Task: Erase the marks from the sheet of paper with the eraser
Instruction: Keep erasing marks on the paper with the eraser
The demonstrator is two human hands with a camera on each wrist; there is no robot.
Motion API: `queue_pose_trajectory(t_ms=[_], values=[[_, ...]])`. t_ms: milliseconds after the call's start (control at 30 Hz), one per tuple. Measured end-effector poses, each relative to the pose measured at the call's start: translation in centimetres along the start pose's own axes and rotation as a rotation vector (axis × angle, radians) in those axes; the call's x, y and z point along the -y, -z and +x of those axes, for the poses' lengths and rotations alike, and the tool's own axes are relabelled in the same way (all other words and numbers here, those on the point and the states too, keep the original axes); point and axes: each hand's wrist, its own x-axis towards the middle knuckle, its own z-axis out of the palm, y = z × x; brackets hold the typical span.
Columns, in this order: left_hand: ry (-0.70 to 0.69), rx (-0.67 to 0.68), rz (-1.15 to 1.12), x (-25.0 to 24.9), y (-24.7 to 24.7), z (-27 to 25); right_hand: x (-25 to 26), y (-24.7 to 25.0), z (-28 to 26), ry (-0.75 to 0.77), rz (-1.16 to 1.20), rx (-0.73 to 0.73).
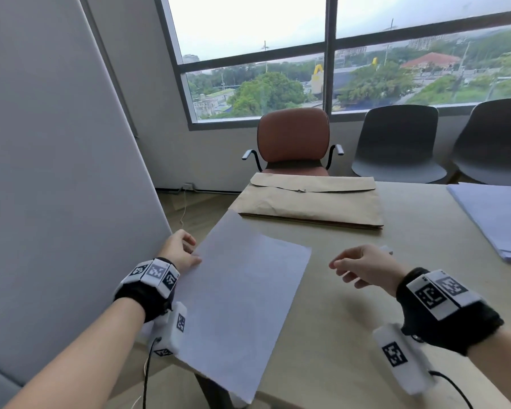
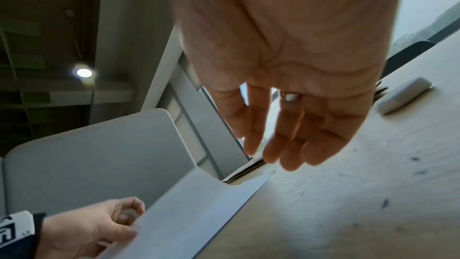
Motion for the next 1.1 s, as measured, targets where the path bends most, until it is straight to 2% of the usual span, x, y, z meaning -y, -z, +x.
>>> queue_pose_trajectory(t_ms=[67, 200, 267, 367, 433, 567, 667, 767, 833, 900, 1000, 1100], values=[[-0.029, 0.014, -0.074, 0.1, 0.0, 0.3, -0.4, 0.7, 0.4, 0.028, -0.089, -0.052], [-0.045, 0.038, -0.127, -0.1, -0.2, 0.5, -1.1, 3.6, 2.0, 0.047, -0.499, -0.275], [-0.053, 0.037, -0.124, -0.4, -0.4, 0.5, -1.1, 5.0, 2.6, -0.034, -0.671, -0.267], [-0.044, 0.043, -0.113, -0.7, -0.7, 0.5, -1.3, 5.7, 3.3, -0.151, -0.837, -0.144], [-0.032, 0.056, -0.116, -0.9, -0.9, 0.5, -1.6, 5.4, 3.5, -0.184, -0.874, -0.099], [-0.004, 0.059, -0.082, -1.0, -1.2, 0.7, -1.8, 5.6, 4.4, -0.180, -0.937, -0.182], [-0.041, 0.080, 0.112, -1.2, -1.4, 0.8, -1.2, 5.8, 4.5, -0.180, -0.904, -0.183], [-0.175, 0.217, 0.360, -2.4, -1.6, -0.3, 0.1, 5.0, 4.1, -0.038, -0.759, -0.241], [-0.306, 0.393, 0.451, -3.3, -2.1, -1.2, 1.4, 3.5, 3.8, 0.082, -0.571, -0.167], [-0.386, 0.552, 0.517, -3.9, -3.0, -1.9, 2.9, 1.4, 3.2, 0.170, -0.454, -0.021], [-0.395, 0.712, 0.646, -4.5, -4.5, -2.5, 4.7, -2.2, 2.4, 0.241, -0.446, 0.191], [-0.383, 0.776, 0.736, -4.9, -5.3, -3.0, 5.4, -5.6, 2.4, 0.269, -0.557, 0.328]])
